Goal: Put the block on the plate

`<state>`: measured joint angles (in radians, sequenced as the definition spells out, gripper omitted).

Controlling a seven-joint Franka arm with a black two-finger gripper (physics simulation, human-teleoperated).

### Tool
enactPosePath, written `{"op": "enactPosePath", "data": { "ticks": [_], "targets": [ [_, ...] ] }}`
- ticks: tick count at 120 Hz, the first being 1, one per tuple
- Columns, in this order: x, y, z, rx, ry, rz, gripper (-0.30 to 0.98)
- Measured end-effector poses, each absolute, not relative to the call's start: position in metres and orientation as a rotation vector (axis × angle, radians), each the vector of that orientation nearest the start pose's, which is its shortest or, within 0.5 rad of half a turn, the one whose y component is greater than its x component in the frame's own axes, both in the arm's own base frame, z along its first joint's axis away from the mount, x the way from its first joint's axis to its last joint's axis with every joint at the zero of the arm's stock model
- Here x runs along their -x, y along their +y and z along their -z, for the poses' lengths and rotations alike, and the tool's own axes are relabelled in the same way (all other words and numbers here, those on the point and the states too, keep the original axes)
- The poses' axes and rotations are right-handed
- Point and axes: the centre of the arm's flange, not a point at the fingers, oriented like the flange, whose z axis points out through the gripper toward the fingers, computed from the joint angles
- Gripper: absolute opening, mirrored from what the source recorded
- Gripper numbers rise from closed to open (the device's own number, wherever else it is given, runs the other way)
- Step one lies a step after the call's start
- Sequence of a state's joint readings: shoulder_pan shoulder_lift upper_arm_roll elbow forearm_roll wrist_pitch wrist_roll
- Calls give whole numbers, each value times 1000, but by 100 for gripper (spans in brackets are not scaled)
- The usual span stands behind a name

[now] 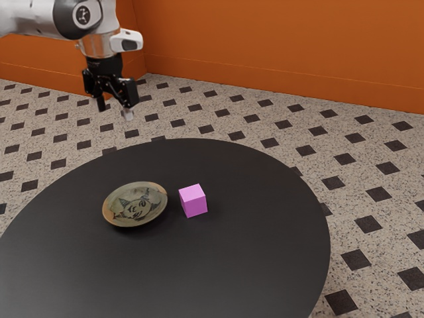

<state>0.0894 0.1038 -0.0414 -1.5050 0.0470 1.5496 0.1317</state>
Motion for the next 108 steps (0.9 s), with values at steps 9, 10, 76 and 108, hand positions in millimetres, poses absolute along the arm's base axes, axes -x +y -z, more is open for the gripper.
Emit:
{"op": "enactPosePath", "data": {
  "ticks": [9, 10, 76, 108],
  "targets": [
    [-583, 38, -590, 3102, 130, -108, 69],
    [-584, 38, -589, 3102, 130, -110, 69],
    [-646, -60, -440, 3063, -104, -126, 69],
    [-674, -64, -368, 3052, -627, -80, 69]
  ]
}}
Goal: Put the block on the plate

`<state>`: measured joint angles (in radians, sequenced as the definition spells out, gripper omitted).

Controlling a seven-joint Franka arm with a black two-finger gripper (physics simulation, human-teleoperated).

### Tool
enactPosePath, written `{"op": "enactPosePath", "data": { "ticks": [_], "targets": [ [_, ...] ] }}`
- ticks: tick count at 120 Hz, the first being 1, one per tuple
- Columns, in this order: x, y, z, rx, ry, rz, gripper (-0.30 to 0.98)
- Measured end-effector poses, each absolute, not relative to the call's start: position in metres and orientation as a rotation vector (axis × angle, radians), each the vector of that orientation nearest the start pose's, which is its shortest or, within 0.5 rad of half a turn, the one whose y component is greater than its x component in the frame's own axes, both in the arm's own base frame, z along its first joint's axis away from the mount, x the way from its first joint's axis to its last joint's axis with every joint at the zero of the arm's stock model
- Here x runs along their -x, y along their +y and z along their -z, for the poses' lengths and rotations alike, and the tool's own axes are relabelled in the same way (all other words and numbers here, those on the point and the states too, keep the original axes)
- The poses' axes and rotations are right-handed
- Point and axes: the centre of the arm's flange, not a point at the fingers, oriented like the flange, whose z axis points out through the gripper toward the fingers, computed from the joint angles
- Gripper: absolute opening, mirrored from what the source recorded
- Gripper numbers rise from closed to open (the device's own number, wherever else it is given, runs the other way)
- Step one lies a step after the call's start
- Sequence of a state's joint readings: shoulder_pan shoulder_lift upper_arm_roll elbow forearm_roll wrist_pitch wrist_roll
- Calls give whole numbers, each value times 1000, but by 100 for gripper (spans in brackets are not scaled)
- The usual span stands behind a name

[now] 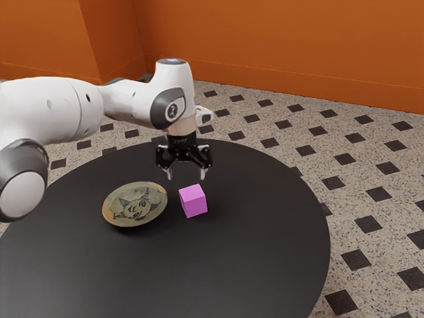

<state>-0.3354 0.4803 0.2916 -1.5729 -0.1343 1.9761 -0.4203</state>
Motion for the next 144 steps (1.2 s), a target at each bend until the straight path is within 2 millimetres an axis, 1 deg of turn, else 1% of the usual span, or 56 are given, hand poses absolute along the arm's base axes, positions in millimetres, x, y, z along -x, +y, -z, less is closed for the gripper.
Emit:
{"op": "enactPosePath", "data": {
  "ticks": [13, 26, 42, 49, 60, 72, 88, 101, 122, 136, 144],
  "targets": [
    [-681, -65, -353, 3033, -806, -45, 69],
    [-686, -65, -340, 3002, -944, -19, 69],
    [-687, -56, -319, 2943, -1082, -26, 69],
    [-687, -54, -307, 2917, -1127, -36, 69],
    [-688, -52, -294, 2884, -1190, -41, 69],
    [-689, -53, -287, 2860, -1241, -38, 67],
    [-690, -53, -282, 2830, -1297, -29, 60],
    [-691, -55, -274, 2811, -1331, -30, 54],
    [-691, -55, -261, 2785, -1383, -35, 50],
    [-691, -53, -259, 2769, -1414, -36, 48],
    [-691, -53, -261, 2765, -1428, -34, 48]
  ]
}}
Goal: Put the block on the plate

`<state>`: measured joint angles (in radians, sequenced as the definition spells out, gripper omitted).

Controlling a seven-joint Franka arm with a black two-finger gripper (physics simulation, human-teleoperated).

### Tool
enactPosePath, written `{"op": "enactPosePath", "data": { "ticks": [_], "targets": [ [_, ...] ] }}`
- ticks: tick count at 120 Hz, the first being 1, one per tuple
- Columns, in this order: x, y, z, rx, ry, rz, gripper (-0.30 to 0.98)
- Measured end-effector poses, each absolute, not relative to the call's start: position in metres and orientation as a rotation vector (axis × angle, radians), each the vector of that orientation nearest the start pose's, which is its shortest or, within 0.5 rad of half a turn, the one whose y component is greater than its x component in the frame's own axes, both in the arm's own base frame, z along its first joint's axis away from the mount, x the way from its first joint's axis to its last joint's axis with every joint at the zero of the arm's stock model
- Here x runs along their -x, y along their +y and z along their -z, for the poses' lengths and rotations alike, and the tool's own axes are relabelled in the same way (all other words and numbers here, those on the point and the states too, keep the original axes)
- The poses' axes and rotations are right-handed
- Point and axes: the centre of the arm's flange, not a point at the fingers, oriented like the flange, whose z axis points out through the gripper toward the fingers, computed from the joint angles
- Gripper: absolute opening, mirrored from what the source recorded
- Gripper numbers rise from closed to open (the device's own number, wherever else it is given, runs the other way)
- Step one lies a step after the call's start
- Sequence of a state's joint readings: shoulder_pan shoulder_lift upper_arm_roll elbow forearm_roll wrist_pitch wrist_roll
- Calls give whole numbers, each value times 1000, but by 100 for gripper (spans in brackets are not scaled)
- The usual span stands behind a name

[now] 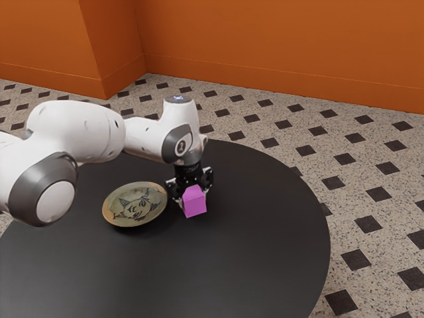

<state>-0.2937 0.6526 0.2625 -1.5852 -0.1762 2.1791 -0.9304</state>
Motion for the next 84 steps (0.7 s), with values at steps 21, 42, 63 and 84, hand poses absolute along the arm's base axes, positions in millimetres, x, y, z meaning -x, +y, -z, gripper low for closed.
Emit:
{"op": "enactPosePath", "data": {
  "ticks": [21, 42, 63, 84],
  "targets": [
    [-691, -58, -268, 2762, -1450, -30, 46],
    [-686, -58, -289, 2764, -1476, -29, 44],
    [-671, -36, -328, 2762, -1550, -12, 41],
    [-649, 25, -353, 2698, -1688, -11, 38]
  ]
}}
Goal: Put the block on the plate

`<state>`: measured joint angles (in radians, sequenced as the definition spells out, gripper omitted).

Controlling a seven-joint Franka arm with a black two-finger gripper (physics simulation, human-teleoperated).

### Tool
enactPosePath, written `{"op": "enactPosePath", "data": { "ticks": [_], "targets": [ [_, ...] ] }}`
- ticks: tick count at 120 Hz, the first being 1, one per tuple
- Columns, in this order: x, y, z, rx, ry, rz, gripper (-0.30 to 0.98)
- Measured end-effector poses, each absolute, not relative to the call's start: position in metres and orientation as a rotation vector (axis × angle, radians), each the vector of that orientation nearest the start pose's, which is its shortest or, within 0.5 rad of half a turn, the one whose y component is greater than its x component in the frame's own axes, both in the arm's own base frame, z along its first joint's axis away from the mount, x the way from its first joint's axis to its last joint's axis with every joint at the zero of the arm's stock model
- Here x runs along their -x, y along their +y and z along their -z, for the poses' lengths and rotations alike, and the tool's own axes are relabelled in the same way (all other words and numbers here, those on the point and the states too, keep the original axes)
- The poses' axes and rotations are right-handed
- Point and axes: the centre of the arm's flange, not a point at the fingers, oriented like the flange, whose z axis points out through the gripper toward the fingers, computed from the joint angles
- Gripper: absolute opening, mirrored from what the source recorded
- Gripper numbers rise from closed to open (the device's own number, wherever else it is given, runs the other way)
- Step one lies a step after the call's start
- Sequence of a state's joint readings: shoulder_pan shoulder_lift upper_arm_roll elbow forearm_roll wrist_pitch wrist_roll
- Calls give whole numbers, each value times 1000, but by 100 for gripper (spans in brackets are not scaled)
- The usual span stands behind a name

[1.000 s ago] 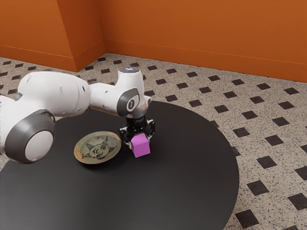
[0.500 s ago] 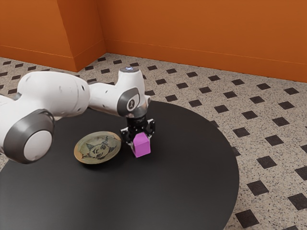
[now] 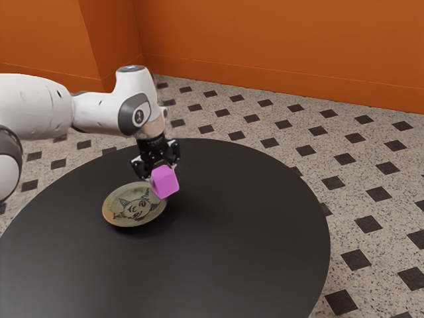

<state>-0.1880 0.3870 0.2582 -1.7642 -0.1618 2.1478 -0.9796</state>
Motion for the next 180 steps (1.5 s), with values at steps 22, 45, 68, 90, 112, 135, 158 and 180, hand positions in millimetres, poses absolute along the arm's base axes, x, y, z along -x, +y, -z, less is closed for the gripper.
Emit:
{"op": "enactPosePath", "data": {
  "ticks": [22, 45, 68, 90, 112, 135, 158, 180],
  "targets": [
    [-625, 90, -337, 2587, -1824, -74, 34],
    [-621, 110, -308, 2527, -1859, -122, 33],
    [-618, 108, -328, 2547, -1876, -94, 47],
    [-604, 99, -373, 2603, -1845, -23, 60],
    [-580, 76, -423, 2732, -1587, 39, 65],
    [-565, 48, -458, 2924, -1159, -9, 67],
    [-587, 21, -515, 3064, -716, 37, 68],
    [-590, 14, -552, 3124, -390, 34, 68]
  ]
}}
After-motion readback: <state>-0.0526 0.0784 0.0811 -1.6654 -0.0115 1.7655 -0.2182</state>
